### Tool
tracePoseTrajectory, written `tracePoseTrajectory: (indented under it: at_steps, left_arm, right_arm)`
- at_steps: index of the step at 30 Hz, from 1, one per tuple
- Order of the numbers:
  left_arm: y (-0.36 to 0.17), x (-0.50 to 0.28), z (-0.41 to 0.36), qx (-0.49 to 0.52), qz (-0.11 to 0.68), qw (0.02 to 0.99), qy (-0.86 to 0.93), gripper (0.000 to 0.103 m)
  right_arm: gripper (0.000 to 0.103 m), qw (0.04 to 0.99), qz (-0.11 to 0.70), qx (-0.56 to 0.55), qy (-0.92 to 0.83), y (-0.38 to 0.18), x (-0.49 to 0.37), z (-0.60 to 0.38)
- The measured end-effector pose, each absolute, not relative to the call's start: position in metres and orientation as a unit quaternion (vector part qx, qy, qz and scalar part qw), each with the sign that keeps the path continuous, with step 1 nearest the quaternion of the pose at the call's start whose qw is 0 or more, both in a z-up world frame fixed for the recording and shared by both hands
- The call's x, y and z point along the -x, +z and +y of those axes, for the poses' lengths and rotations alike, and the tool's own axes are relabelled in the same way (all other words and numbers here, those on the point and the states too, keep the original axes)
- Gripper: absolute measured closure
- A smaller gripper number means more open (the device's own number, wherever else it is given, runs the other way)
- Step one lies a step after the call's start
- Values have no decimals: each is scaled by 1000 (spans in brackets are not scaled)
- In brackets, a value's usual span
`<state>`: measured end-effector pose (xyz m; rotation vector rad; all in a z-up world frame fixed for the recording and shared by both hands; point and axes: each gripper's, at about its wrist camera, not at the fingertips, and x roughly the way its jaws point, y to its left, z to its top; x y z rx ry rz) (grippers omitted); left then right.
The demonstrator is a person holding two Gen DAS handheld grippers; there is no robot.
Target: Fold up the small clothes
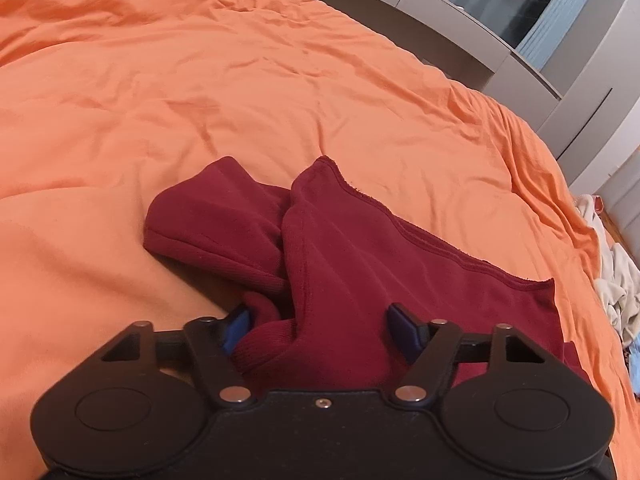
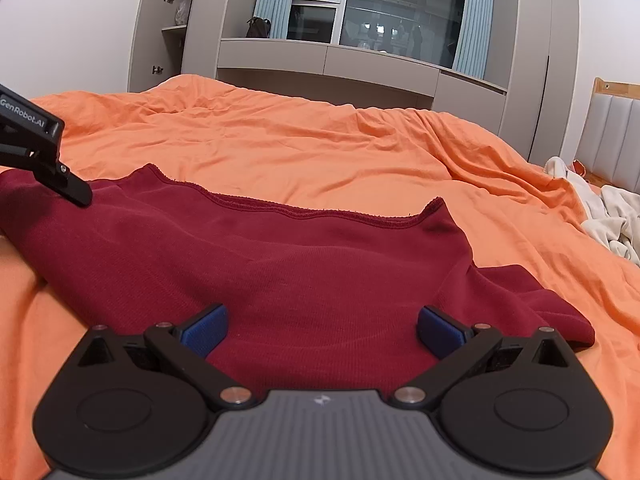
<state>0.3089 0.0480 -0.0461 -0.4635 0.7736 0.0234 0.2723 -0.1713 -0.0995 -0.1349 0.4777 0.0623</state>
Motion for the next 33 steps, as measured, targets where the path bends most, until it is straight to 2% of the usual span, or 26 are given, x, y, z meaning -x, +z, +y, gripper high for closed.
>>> tracePoseTrajectory:
  at_steps: [4,8,12,17,25,27,29,33]
  left_arm:
    - [-48,-311,48,237,369,899,14,35]
    - [-52,-314,46,226,371,901,10,30]
    - [-50,-313,43,216,368,904,9,32]
    - [-52,-308,51,242,362,900,-2,53]
    - [-59,-314,59,274,354,894,2,53]
    - [-58,-316,58,276,353,894,7,58]
    - [-58,-318,57,273,355,894,10,76]
    - [-51,-321,56,272,347,898,-2,84]
  right_arm:
    - [0,969,238,64,32,-100,-273,-171]
    - [0,969,238,63,32,-100,-272,-170]
    - [0,969,238,63,32,-100,-272,-170]
    - [0,968,240,57,35,-100,-273,-172]
    - [0,968,242,51,37,-100,-274,-174]
    - [0,968,243,51,37,-100,-274,-174]
    - [0,968,243,51,37,-100,-274,-174]
    - [0,967,247,38,43,-98,-275,-177]
